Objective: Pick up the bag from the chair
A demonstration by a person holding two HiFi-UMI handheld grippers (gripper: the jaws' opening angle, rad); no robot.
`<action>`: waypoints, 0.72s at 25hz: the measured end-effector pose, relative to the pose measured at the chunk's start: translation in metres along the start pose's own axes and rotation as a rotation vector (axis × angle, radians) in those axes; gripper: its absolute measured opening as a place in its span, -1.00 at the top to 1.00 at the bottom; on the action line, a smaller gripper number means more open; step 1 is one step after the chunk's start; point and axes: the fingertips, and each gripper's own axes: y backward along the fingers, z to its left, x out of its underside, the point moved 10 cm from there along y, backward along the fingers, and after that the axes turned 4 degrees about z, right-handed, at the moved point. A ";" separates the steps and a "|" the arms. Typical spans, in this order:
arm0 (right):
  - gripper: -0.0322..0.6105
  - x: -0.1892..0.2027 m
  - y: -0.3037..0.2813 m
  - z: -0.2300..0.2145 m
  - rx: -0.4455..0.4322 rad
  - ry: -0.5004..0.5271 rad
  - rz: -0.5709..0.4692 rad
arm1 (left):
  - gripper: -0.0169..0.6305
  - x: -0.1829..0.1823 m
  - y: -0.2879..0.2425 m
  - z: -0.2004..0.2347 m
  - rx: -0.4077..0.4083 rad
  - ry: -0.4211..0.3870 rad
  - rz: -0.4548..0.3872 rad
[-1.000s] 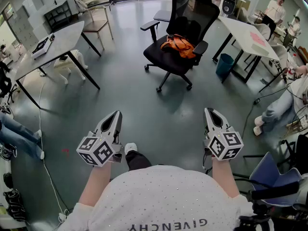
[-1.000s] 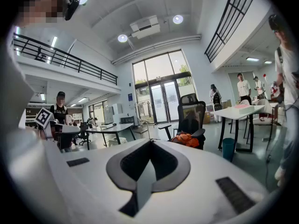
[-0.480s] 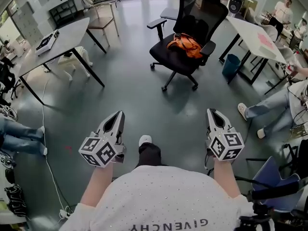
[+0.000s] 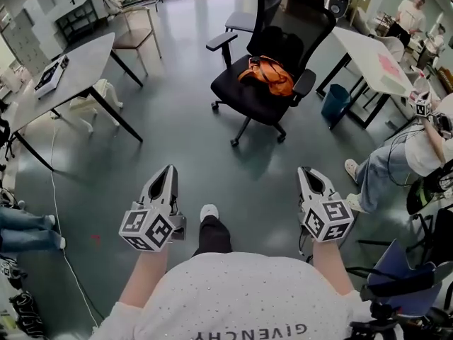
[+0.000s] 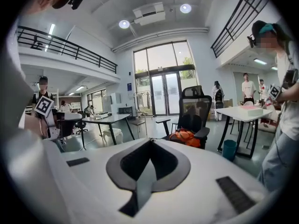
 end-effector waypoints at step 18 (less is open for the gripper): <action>0.90 -0.127 -0.245 -0.001 0.039 -0.030 -0.050 | 0.93 -0.128 -0.222 0.154 0.078 0.054 0.036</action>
